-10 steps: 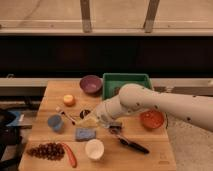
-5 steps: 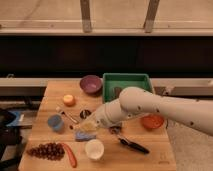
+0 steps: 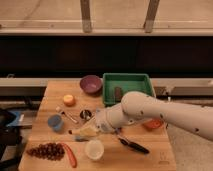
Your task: Place banana in paper cup
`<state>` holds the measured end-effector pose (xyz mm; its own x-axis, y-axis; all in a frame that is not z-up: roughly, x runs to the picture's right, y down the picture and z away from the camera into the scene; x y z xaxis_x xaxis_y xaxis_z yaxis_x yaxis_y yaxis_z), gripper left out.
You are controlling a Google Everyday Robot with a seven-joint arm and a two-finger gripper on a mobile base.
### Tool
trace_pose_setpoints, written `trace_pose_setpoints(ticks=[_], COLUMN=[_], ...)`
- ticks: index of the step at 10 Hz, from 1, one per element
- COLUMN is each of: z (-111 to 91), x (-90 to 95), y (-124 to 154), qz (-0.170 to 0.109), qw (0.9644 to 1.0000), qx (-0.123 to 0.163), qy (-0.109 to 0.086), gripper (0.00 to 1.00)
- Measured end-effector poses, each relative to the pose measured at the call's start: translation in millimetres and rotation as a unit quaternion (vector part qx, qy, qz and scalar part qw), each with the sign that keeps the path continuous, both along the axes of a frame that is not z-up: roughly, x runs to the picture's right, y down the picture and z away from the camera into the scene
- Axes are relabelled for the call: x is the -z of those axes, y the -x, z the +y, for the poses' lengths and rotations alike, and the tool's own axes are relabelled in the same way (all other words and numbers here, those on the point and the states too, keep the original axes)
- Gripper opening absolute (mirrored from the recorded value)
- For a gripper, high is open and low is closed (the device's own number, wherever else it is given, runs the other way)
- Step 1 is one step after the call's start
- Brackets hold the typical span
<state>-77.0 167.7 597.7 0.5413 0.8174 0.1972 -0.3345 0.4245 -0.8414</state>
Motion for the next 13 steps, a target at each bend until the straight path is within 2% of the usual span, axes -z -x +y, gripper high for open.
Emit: trace_pose_setpoints(ticks=[3, 7, 9, 13], z=[11, 26, 34, 54], x=[6.9, 6.8, 4.0, -12.8], y=[5, 11, 11, 5], qz=[-0.005, -0.014, -0.012, 0.001], qw=[0.9999, 0.9993, 0.9988, 0.996], qx=[-0.007, -0.013, -0.016, -0.029], qy=[0.012, 0.032, 0.045, 0.085], gripper=[0.0, 0.0, 0.0, 0.01])
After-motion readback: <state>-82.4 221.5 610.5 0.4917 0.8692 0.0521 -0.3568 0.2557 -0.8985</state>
